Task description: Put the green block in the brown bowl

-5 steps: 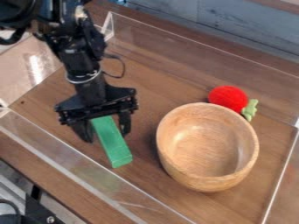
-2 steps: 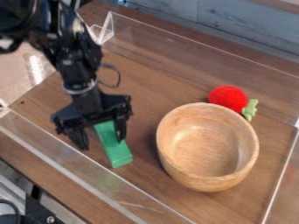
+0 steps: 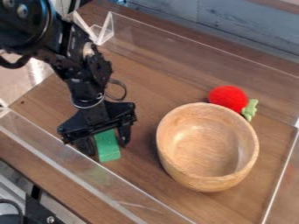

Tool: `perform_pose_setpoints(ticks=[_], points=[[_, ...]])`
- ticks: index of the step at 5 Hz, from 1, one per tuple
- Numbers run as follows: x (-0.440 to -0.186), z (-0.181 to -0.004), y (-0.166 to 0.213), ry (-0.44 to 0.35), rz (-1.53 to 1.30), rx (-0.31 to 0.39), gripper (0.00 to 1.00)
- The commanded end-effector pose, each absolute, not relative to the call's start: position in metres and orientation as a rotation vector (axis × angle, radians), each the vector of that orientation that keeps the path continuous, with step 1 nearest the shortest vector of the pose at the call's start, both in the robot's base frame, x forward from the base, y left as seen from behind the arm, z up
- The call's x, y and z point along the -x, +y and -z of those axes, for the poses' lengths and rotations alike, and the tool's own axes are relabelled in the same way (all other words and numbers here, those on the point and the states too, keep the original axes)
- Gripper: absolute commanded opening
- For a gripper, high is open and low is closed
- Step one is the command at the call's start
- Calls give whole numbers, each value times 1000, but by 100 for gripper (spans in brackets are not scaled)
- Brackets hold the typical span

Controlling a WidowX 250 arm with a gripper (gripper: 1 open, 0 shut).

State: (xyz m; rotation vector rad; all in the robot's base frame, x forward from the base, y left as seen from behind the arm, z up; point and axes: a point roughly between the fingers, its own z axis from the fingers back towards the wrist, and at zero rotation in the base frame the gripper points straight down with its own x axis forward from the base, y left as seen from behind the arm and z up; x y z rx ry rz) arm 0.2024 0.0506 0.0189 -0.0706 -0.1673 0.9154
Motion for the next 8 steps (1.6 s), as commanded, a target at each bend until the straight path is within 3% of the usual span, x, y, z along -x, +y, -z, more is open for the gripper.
perform_pose_setpoints(ticks=[1,3,5,7,8], points=[[-199,-24,44,-186,-939,67,0],[-184,-57,21,-204,-902,62,0],[-182,-74,22,-217,-819,89,0],[-188,-98,-7,-226,-747,125,0],[-195,-101,-28,-233,-730,148,0]])
